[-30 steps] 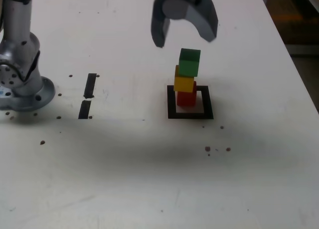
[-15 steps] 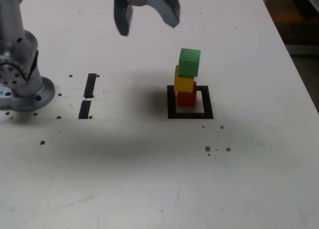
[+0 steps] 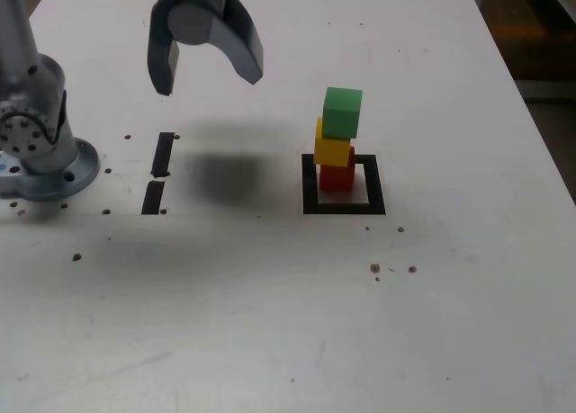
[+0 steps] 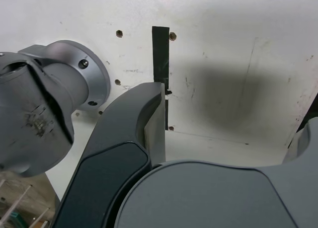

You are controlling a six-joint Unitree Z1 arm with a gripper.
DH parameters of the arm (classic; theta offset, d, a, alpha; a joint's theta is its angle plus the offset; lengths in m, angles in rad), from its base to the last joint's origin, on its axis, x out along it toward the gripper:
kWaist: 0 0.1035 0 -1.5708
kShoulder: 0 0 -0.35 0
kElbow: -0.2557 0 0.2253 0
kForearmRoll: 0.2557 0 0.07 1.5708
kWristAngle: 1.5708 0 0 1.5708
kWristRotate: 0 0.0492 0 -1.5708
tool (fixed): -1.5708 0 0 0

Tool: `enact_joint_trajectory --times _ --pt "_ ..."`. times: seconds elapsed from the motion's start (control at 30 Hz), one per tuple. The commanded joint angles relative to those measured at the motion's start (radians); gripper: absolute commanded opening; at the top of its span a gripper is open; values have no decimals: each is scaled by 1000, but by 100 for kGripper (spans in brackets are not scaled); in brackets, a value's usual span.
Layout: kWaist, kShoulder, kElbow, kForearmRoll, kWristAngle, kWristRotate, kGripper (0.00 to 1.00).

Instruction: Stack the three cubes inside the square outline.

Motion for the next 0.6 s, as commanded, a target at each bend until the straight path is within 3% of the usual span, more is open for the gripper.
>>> enact_joint_trajectory --times 0.0,0.3,0.57 --pt "2 1 18 -22 -3 5 98" --pt "2 17 115 -158 -25 36 98" --pt "2 33 173 -236 -22 49 98"
